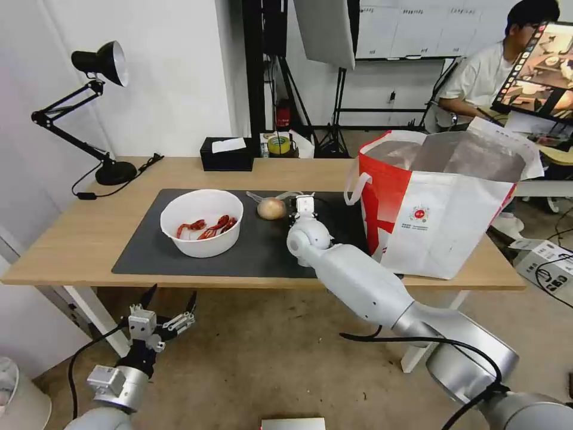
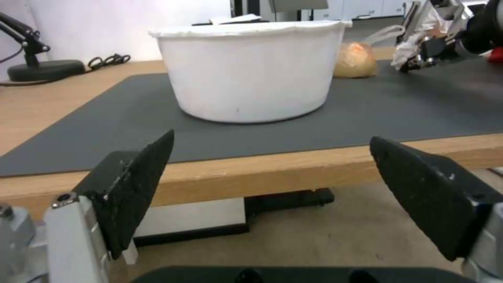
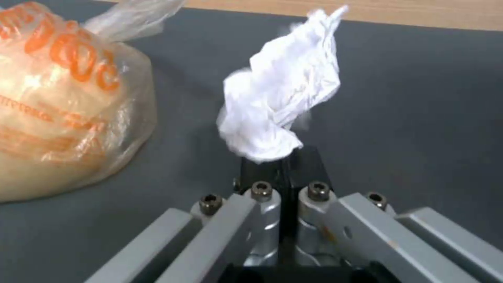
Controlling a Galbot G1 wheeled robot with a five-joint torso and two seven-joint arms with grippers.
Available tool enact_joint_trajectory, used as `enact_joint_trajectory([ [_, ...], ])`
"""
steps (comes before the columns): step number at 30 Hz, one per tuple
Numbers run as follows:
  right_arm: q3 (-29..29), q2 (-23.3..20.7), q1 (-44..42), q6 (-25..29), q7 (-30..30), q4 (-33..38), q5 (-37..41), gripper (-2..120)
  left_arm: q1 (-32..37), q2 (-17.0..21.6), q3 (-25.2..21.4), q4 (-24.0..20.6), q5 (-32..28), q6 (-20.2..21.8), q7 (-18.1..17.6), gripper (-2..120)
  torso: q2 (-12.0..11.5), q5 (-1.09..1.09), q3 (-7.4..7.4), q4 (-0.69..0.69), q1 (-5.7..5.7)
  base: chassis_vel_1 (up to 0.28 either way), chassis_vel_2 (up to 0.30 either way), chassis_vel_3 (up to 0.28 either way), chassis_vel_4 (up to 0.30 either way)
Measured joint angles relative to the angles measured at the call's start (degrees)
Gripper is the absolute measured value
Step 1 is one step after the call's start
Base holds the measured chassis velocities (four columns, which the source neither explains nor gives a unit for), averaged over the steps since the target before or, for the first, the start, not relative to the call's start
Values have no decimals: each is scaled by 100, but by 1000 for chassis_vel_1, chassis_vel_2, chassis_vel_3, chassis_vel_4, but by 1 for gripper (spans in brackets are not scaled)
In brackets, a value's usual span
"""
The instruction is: Pick up the trash from the table and place it into the takeout bag.
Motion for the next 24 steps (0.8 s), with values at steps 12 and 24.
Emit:
enact_joint_trajectory([
  [12,-11,-227,-96,106,-45,325,-93,0,-11,23,6,-10,-5,0,-8,100,-1,-1,2,-4,1,0,0,0,0],
  [24,228,-1033,-443,309,-8,1906,-231,0,52,18,-70,-77,-8,1,-18,100,-1,1,1,-2,1,0,0,0,0],
])
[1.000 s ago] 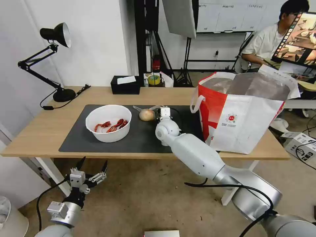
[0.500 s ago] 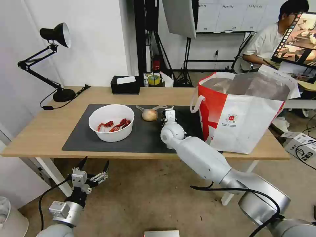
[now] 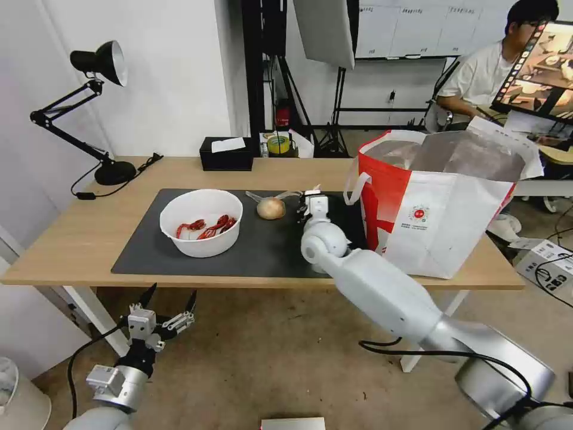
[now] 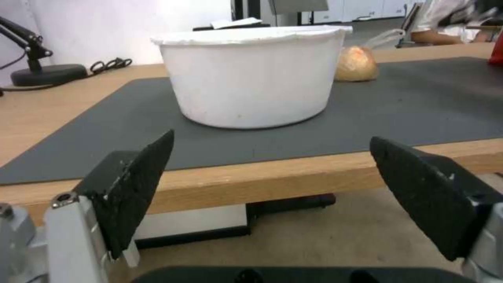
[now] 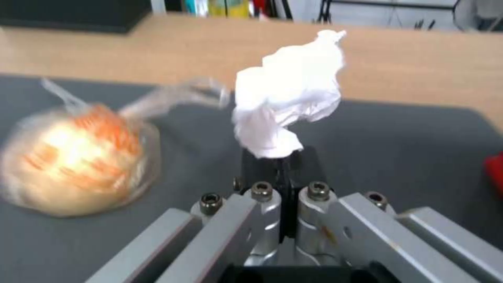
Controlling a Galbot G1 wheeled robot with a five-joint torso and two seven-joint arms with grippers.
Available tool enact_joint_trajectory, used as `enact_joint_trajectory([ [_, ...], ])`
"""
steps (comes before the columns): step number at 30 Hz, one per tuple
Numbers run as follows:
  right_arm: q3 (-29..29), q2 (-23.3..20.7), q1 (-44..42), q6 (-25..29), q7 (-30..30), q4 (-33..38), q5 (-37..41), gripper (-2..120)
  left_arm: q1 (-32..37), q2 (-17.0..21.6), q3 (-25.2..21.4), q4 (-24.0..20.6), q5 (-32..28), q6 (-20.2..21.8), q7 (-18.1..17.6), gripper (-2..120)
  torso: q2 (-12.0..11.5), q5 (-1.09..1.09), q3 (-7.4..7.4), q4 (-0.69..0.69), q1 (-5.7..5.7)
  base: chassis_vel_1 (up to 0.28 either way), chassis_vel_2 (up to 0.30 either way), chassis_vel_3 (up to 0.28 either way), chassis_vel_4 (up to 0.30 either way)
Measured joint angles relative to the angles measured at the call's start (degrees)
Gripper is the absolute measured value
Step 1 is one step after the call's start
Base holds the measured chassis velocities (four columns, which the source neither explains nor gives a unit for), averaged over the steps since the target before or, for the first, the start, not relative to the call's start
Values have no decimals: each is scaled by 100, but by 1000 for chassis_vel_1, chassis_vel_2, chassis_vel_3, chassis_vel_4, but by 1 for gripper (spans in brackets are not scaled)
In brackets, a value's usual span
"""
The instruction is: Pick up the trash from the table and place it into the takeout bag.
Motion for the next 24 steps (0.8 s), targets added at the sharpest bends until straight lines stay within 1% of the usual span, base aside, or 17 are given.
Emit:
enact_joint_trajectory([
  [1,33,-62,-34,12,-5,111,0,0,2,-2,-2,-3,0,0,0,100,0,0,0,0,0,0,0,0,0],
  [3,180,-348,-215,71,-112,661,12,0,9,-12,-13,-4,-1,1,-3,100,0,0,0,0,0,0,0,0,0],
  [4,180,-348,-215,71,-112,661,12,0,9,-12,-13,-4,-1,1,-3,100,0,0,0,0,0,0,0,0,0],
  [5,243,-444,-288,100,-164,860,24,0,10,-14,-14,-4,0,0,-3,100,0,0,-1,0,0,0,0,0,0],
  [7,451,-672,-526,207,-357,1401,27,0,13,-19,-16,-3,-1,1,-5,100,0,-1,-1,0,0,0,0,0,0],
  [9,498,-708,-577,231,-402,1499,19,0,14,-19,-16,-4,-1,1,-4,100,0,0,-1,0,0,0,0,0,0],
  [11,755,-878,-877,413,-688,1931,-150,0,34,-18,-19,-27,-1,5,-8,100,0,0,-1,1,0,0,0,0,0],
  [12,755,-878,-877,413,-688,1931,-150,0,34,-18,-19,-27,-1,5,-8,100,0,0,-1,1,0,0,0,0,0],
  [13,807,-916,-945,468,-765,2013,-232,0,39,-18,-23,-36,-1,6,-8,100,1,-1,-1,1,0,0,0,0,0],
  [15,1034,-1102,-1217,742,-1122,2306,-769,0,72,-18,-36,-74,1,12,-10,100,0,-1,-1,1,0,0,0,0,0],
  [17,1101,-1147,-1283,802,-1203,2372,-900,0,79,-18,-41,-80,2,13,-10,100,1,0,-1,1,0,0,0,0,0],
  [18,1246,-1241,-1400,915,-1331,2497,-1146,0,91,-16,-51,-97,3,15,-11,100,0,1,-1,0,-1,0,0,0,0],
  [21,1393,-1329,-1488,1002,-1407,2601,-1331,0,102,-16,-58,-109,5,15,-11,100,0,0,-1,1,0,0,0,0,0],
  [23,1768,-1531,-1662,1098,-1421,2875,-1603,0,121,-17,-62,-135,13,16,-11,100,0,0,-1,1,0,0,0,0,0],
  [24,1862,-1582,-1692,1099,-1377,2951,-1653,0,121,-19,-59,-139,17,16,-11,100,0,0,-1,1,0,0,0,0,0],
])
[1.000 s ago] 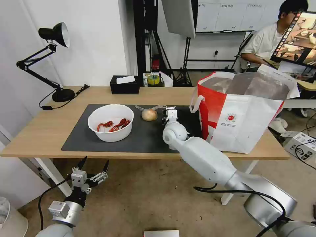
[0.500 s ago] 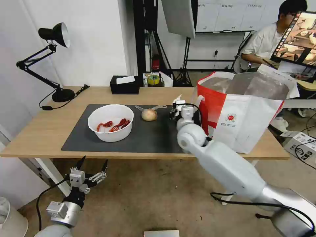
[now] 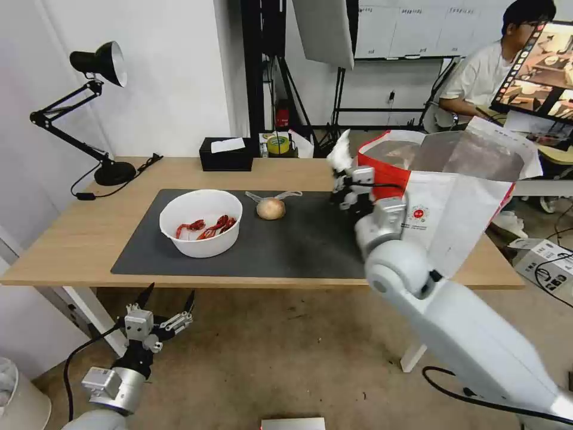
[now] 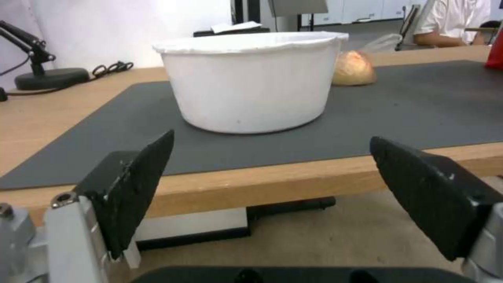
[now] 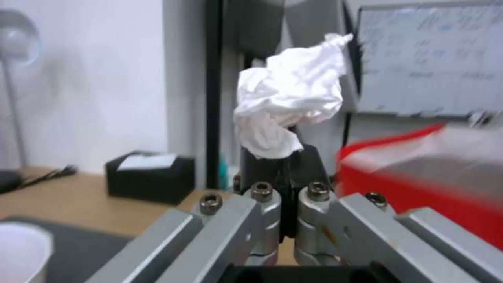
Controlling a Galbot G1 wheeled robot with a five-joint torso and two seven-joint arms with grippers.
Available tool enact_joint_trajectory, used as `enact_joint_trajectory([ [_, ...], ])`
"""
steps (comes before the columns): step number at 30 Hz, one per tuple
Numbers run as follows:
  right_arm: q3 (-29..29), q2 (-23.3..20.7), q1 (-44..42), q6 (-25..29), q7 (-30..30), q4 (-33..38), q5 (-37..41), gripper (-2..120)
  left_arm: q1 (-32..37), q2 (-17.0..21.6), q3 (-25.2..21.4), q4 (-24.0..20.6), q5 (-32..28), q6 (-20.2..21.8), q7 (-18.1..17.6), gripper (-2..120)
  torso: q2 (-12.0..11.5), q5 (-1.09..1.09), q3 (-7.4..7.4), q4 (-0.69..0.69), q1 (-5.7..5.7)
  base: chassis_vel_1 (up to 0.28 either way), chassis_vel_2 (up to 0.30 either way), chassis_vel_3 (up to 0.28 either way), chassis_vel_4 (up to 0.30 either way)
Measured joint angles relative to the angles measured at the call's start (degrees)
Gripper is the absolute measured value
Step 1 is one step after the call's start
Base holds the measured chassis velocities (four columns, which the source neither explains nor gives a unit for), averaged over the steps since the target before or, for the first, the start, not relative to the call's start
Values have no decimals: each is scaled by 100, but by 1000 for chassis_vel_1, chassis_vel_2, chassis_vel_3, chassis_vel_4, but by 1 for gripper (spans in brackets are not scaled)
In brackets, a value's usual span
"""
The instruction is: Pick up the trash from the table and place it into the takeout bag.
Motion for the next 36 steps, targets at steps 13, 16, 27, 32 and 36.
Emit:
enact_joint_trajectory([
  [13,965,-670,61,-514,1117,447,740,0,-2,-9,97,-65,29,10,2,100,0,0,0,-1,0,0,0,0,0],
  [16,1104,-822,94,-691,1477,410,1190,0,-2,-10,126,-74,30,13,2,100,0,0,0,-1,0,0,0,0,0],
  [27,1260,-938,-35,-939,1624,497,1843,35,32,-9,158,-121,29,21,5,100,0,-1,0,0,0,0,0,0,0],
  [32,1260,-946,-16,-1055,1632,494,2025,55,43,-28,152,-136,25,22,5,100,0,-1,0,0,0,0,0,0,0],
  [36,1241,-947,4,-1082,1633,480,2076,70,48,-30,140,-150,17,21,5,100,0,-1,0,0,0,0,0,0,0],
])
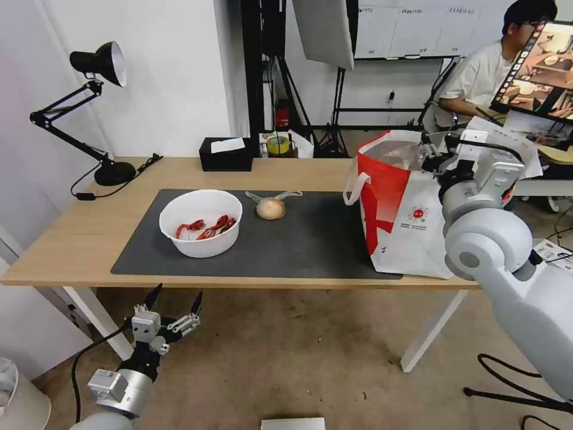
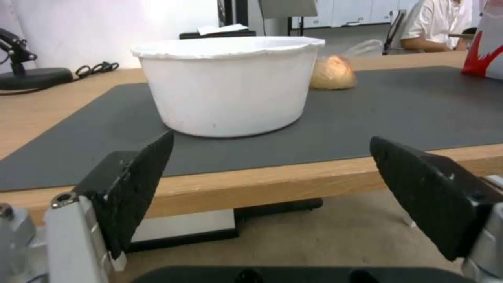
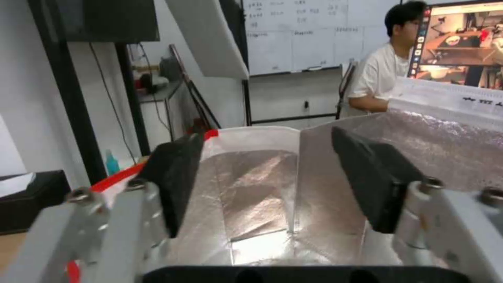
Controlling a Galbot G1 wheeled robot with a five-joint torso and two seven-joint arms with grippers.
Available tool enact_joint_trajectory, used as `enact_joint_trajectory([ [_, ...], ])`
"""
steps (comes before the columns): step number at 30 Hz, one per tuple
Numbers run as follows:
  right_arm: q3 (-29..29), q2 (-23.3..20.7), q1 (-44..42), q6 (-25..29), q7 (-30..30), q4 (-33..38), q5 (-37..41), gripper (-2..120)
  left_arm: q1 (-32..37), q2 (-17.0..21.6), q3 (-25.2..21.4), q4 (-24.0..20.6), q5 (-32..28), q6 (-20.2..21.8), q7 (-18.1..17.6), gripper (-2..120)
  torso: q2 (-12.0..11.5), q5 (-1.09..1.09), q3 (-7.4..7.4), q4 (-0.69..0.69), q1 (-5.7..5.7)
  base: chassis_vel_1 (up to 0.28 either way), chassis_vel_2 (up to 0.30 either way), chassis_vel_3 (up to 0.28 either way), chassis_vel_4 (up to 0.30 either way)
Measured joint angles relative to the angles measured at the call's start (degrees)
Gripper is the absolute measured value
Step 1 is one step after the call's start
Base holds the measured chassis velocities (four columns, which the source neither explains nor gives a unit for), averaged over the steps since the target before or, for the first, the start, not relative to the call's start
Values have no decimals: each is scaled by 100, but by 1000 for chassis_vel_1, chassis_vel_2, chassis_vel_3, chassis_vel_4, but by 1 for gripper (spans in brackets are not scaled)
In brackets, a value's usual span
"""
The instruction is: Pick up the trash from the table and place it into the takeout bag.
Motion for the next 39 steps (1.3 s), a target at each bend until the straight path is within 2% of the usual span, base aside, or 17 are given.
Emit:
enact_joint_trajectory([
  [1,0,0,0,0,0,0,0,70,0,0,0,0,0,0,0,100,0,0,0,0,0,0,0,0,0],
  [4,-6,-1,7,1,-56,-5,-1,85,2,6,-24,-16,-18,0,0,100,0,0,0,0,0,0,0,0,0],
  [5,-6,-1,7,1,-56,-5,-1,85,2,6,-24,-16,-18,0,0,100,0,0,0,0,0,0,0,0,0],
  [7,-5,-9,5,30,-149,1,-8,95,4,14,-41,-34,-31,0,0,100,0,0,0,0,0,0,0,0,0],
  [10,3,-21,-2,67,-224,32,-17,100,13,17,-47,-50,-35,0,0,100,0,0,0,0,0,0,0,0,0],
  [15,35,-45,-60,200,-438,132,-24,100,20,15,-54,-61,-37,0,0,100,0,0,0,0,0,0,0,0,0],
  [21,172,-132,-462,327,-1094,502,-22,100,22,6,-53,-66,-38,0,0,100,0,0,0,0,0,0,0,0,0],
  [22,251,-170,-721,387,-1395,652,-43,100,16,2,-45,-70,-38,0,0,100,0,0,0,1,0,0,0,0,0],
  [23,251,-170,-721,387,-1395,652,-43,100,16,2,-45,-70,-38,0,0,100,0,0,0,1,0,0,0,0,0],
  [26,418,-226,-1360,555,-1966,966,-275,100,3,-5,-34,-82,-39,0,1,100,1,0,0,0,0,0,0,0,0],
  [34,622,-241,-2337,838,-2350,1290,-697,100,-69,-59,5,-90,-36,-2,3,100,0,0,-1,0,0,0,0,0,0],
  [37,927,18,-3643,1444,-2744,1339,-1542,100,-29,-78,-19,-92,-32,-22,4,100,1,1,0,0,0,0,0,0,0],
  [39,1025,119,-3953,1639,-2855,1336,-1765,100,-11,-82,-24,-90,-30,-32,6,100,1,0,0,0,0,0,0,0,0],
])
